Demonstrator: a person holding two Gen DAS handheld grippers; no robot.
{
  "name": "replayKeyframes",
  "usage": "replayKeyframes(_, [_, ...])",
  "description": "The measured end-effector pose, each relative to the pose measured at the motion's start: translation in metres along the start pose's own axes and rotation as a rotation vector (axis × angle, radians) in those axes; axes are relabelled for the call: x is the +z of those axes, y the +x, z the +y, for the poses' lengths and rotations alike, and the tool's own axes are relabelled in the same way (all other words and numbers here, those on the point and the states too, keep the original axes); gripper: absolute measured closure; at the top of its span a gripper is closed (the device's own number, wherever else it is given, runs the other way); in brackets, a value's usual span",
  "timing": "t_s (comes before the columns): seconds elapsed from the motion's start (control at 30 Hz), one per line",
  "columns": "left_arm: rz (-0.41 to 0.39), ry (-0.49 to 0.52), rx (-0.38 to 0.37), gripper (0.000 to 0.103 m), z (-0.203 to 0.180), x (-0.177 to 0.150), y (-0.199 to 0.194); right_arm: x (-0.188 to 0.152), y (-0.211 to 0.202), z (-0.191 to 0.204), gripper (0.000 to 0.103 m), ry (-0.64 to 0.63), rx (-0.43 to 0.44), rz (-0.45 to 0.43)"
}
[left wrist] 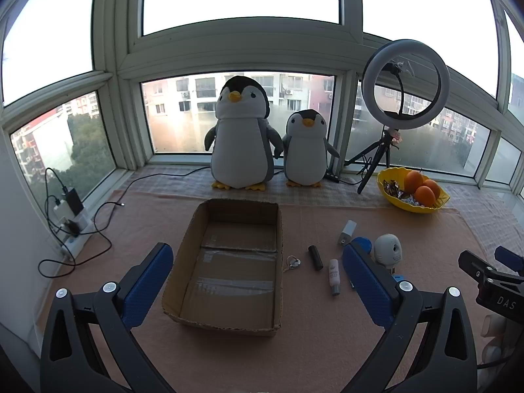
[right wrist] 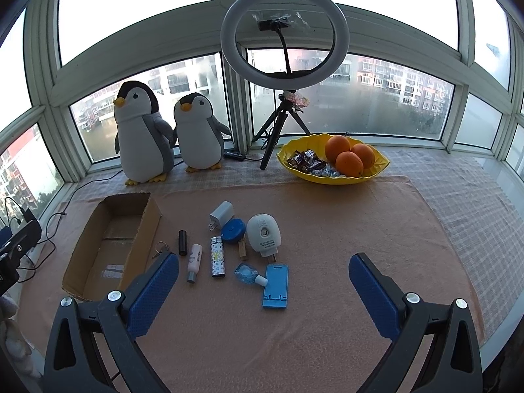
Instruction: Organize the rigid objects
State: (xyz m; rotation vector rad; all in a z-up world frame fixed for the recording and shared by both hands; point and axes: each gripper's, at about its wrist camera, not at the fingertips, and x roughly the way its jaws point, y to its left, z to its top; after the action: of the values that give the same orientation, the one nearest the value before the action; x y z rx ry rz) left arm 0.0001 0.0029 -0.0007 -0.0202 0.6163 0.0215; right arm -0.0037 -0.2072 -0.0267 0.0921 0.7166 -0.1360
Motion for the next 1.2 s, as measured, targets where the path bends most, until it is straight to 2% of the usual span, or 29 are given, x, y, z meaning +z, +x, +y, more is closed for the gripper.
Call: replayKeyframes(1.2, [0.028,0.003,0.006,0.0,0.0006,-0.0026,0.0099,-0.0049,0.0104,-0.0001,0.0,0.01,0.007,0.031])
